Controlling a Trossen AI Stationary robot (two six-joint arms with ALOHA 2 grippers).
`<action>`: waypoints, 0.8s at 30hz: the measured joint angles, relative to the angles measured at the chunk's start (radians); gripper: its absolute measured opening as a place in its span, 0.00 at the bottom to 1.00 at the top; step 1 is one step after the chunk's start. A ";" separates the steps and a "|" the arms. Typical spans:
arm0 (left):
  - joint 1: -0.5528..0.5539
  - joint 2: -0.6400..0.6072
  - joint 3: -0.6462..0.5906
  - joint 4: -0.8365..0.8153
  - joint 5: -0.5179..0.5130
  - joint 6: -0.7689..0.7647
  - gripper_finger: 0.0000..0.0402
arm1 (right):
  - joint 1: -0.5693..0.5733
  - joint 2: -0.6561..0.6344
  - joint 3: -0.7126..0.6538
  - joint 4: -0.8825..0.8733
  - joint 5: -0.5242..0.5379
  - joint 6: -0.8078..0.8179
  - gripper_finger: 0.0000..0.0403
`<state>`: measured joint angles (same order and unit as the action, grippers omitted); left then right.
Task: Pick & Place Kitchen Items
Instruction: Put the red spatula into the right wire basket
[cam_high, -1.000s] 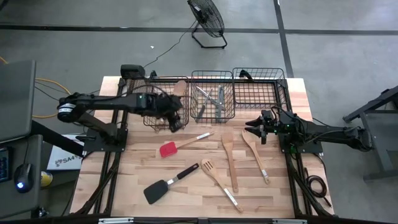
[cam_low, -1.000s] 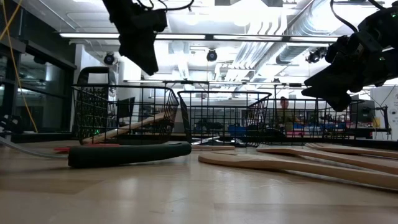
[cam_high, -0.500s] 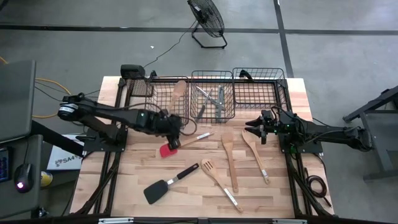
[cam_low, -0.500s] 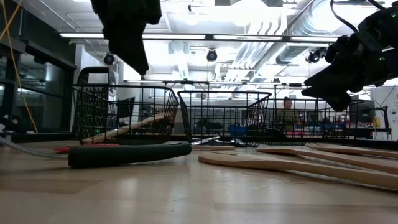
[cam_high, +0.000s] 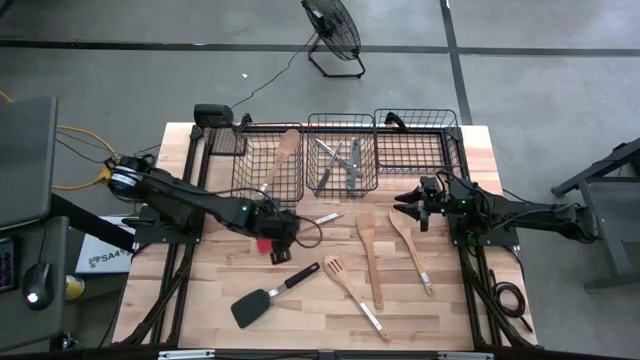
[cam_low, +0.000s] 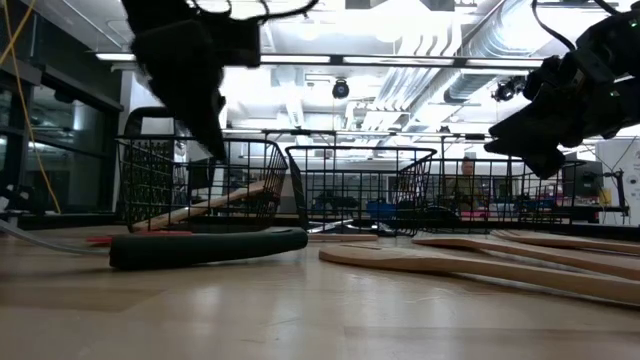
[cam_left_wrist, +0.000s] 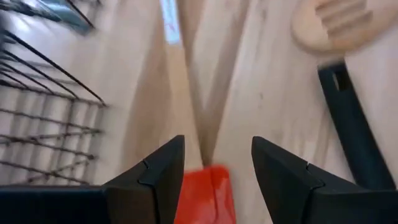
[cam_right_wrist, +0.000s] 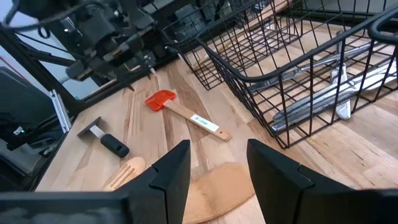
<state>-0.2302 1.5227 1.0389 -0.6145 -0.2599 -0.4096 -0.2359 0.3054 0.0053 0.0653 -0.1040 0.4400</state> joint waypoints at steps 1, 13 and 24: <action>0.000 0.017 -0.001 0.019 0.018 0.007 0.45 | 0.000 0.002 0.000 -0.008 0.000 0.000 0.37; 0.069 0.151 0.001 0.037 0.103 -0.005 0.45 | 0.000 0.022 0.000 -0.008 0.000 0.000 0.37; 0.140 0.160 0.001 0.017 0.162 -0.045 0.45 | 0.000 0.027 0.000 -0.009 -0.001 0.000 0.37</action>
<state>-0.0906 1.6824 1.0401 -0.5976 -0.0979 -0.4541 -0.2356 0.3329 0.0051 0.0566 -0.1050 0.4404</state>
